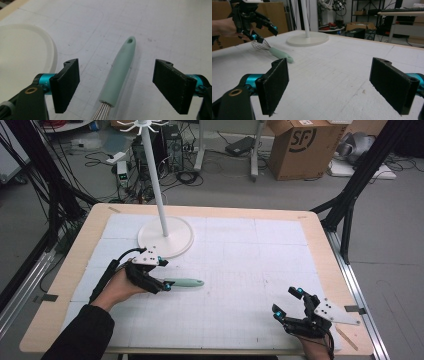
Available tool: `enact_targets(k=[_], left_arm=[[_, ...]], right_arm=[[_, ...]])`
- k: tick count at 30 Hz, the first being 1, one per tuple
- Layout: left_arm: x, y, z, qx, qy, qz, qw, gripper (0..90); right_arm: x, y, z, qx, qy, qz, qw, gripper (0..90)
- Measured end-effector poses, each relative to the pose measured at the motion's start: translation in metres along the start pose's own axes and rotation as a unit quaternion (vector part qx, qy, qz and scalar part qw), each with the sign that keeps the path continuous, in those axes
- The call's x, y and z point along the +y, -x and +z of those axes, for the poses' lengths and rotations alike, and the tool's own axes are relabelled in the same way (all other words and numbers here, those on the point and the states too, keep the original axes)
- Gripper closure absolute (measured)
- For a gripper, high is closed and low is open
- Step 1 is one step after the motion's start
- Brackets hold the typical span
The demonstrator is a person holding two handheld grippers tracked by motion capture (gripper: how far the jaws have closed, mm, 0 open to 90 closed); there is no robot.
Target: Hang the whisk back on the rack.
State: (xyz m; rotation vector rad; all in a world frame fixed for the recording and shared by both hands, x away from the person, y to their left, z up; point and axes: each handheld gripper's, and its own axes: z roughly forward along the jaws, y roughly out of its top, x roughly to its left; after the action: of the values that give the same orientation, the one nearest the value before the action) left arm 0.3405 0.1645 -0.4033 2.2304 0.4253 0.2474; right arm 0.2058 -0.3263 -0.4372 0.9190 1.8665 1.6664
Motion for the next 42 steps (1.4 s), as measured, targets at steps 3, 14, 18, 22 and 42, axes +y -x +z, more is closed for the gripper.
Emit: enact_targets(k=[3, 14, 18, 22, 42], left_arm=[[0.004, -0.006, 0.007, -0.029, -0.028, 0.016, 0.9991, 32.8], [0.012, -0.016, 0.029, -0.061, -0.126, 0.050, 0.9890, 35.7], [0.013, -0.021, 0.035, -0.070, -0.156, 0.051, 0.9841, 36.7], [0.015, -0.020, 0.044, -0.081, -0.181, 0.061, 0.9782, 38.9], [0.030, -0.017, 0.066, -0.099, -0.290, 0.099, 0.9468, 60.8]], right_arm=[[0.000, 0.001, -0.001, -0.003, 0.002, 0.003, 1.0000, 15.0], [0.001, 0.000, -0.001, -0.006, 0.006, 0.001, 1.0000, 15.0], [0.001, 0.000, -0.003, -0.010, 0.009, 0.004, 0.9999, 15.0], [0.001, 0.000, -0.003, -0.009, 0.010, 0.002, 0.9999, 15.0], [0.002, -0.001, -0.004, -0.011, 0.011, -0.003, 0.9999, 15.0]])
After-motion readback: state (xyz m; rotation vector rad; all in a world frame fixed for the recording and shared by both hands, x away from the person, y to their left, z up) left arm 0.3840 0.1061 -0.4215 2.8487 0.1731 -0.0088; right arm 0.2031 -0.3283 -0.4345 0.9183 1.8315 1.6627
